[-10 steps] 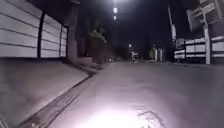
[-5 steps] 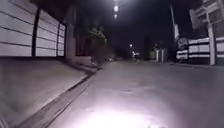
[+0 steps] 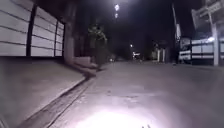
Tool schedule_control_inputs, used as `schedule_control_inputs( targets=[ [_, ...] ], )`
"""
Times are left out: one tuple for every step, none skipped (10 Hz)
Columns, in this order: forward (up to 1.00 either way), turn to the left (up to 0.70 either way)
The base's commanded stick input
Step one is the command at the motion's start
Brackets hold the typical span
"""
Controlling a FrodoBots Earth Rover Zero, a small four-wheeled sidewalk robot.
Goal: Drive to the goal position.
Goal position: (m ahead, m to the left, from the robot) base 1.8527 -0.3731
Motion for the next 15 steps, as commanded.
schedule_control_inputs(
  targets=[
    [0.7, 0.0],
    [0.7, 0.0],
    [0.7, 0.0],
    [0.7, 0.0],
    [0.7, 0.0],
    [0.7, 0.0],
    [0.7, 0.0],
    [0.7, 0.0],
    [0.7, 0.0],
    [0.7, 0.0],
    [0.7, 0.0],
    [0.7, 0.0],
    [0.7, 0.0],
    [0.7, 0.0],
    [0.7, 0.0]
  ],
)
